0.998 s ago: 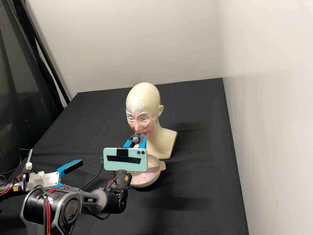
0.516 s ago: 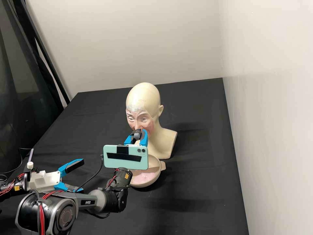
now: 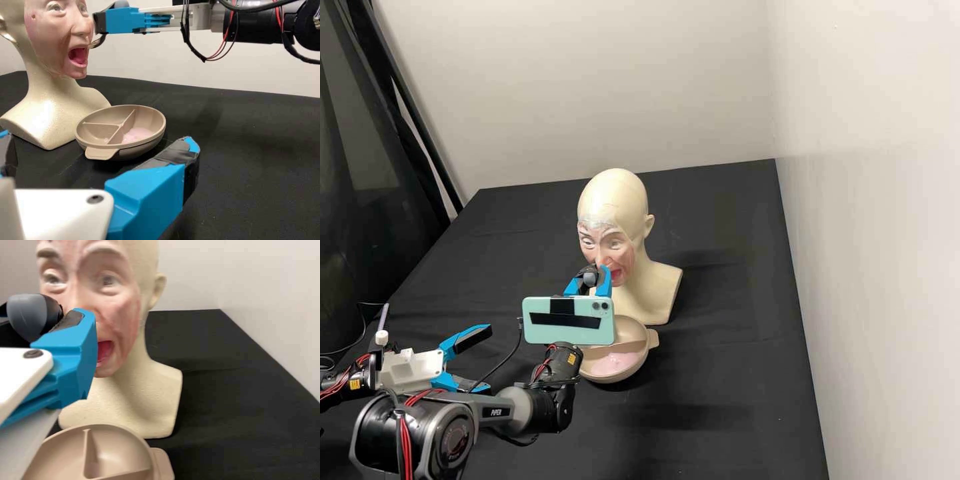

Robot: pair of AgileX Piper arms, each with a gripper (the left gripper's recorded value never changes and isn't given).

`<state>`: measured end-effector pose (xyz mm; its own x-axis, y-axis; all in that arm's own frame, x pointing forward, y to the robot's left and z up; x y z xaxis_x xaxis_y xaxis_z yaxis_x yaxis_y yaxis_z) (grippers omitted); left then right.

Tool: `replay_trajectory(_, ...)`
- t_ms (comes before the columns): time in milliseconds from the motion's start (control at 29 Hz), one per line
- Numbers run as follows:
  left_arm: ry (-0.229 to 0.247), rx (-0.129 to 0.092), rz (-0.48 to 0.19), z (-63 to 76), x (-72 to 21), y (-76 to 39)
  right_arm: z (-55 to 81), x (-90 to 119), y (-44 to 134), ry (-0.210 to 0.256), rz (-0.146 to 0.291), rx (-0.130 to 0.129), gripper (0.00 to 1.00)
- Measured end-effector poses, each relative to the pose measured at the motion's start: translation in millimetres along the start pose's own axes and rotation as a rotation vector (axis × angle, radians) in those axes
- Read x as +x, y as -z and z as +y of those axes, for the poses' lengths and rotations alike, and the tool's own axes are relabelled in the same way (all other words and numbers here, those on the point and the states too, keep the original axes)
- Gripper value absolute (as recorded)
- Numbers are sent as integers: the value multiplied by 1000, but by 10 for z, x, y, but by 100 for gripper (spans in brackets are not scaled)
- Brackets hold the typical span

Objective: Feed the grandma with a spoon

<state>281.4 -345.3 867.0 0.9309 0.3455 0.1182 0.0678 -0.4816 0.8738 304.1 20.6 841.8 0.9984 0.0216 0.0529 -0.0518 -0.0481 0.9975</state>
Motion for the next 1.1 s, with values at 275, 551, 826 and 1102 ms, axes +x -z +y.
replay_trajectory(275,1,0,0,-3,1,1,-39,2,21,16,-1,3,0)
replay_trajectory(551,10,-1,7,-28,10,21,-54,2,30,24,-1,4,0)
replay_trajectory(826,10,0,8,-27,10,27,-13,47,62,7,7,0,0)
replay_trajectory(1102,9,-1,12,-24,9,41,-12,79,39,-2,-8,7,0)
